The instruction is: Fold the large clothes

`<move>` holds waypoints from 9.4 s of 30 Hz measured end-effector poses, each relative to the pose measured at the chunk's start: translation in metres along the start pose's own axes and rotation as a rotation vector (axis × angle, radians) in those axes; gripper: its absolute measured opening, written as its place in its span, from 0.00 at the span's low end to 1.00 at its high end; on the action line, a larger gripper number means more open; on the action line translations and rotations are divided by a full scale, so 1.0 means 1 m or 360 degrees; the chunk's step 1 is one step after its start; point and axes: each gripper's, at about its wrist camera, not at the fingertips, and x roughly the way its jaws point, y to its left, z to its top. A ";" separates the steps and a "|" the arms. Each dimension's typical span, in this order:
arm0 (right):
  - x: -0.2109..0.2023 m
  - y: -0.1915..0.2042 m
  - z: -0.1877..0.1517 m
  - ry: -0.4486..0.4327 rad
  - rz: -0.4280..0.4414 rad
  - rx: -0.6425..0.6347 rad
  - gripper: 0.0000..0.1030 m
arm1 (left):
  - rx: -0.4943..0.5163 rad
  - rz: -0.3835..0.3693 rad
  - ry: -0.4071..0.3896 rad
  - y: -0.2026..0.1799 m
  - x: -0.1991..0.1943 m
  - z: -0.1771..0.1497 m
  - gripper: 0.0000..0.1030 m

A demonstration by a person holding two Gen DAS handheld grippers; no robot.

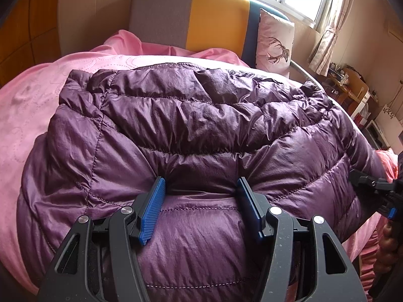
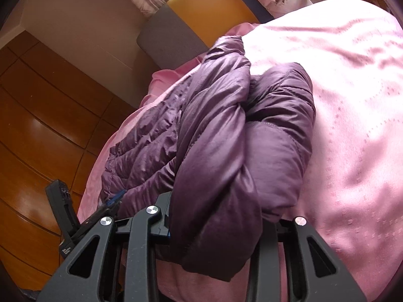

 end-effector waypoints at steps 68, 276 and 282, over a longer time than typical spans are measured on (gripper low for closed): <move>0.115 0.181 -0.064 0.0241 -0.0068 -0.1319 0.48 | -0.0681 -0.0401 0.0246 0.179 -0.075 0.048 0.29; -0.038 0.056 -0.028 -0.0632 -0.1298 -0.0210 0.98 | 0.0195 0.0065 -0.0315 -0.095 -0.115 -0.032 0.96; -0.026 0.053 -0.030 -0.0571 -0.1295 -0.0232 0.98 | 0.0169 0.0118 -0.0309 -0.092 -0.110 -0.032 0.96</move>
